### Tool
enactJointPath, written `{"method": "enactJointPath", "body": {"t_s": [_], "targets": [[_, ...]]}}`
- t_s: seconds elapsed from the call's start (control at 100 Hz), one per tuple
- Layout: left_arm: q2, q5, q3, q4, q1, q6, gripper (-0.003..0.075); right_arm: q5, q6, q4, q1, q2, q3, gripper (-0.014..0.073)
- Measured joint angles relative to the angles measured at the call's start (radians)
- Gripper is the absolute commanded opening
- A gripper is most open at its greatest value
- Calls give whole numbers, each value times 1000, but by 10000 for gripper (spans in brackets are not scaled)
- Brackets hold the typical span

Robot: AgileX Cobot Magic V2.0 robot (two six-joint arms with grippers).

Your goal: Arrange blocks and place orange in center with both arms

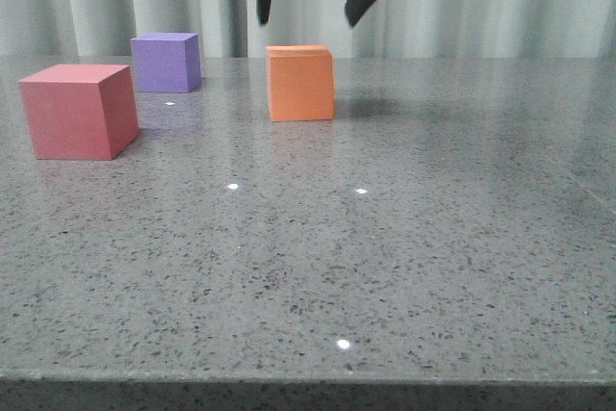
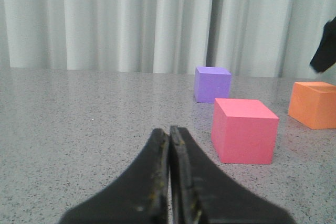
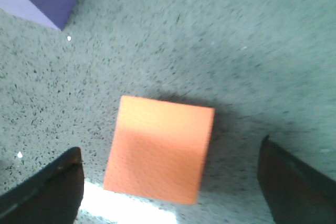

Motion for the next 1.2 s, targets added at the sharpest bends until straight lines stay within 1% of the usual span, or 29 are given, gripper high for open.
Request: {"method": "enactJointPath", "body": {"t_s": [0.18, 0.35, 0.5, 0.6, 0.86, 0.94, 1.09, 1.2], "targets": [[0, 0, 0, 0, 0, 0, -20, 37, -61, 0, -85, -90, 18, 654], [0, 0, 0, 0, 0, 0, -20, 44, -97, 0, -188, -206, 152, 654], [0, 0, 0, 0, 0, 0, -20, -10, -106, 0, -277, -359, 364, 654], [0, 0, 0, 0, 0, 0, -20, -69, -107, 0, -332, -497, 520, 654], [0, 0, 0, 0, 0, 0, -20, -272, -111, -7, -475, -857, 933, 654], [0, 0, 0, 0, 0, 0, -20, -311, -111, -8, -517, -950, 1052, 654], [0, 0, 0, 0, 0, 0, -20, -380, -111, -8, -547, -1121, 1233, 654], [0, 0, 0, 0, 0, 0, -20, -484, -111, -8, -549, -1236, 1353, 654]]}}
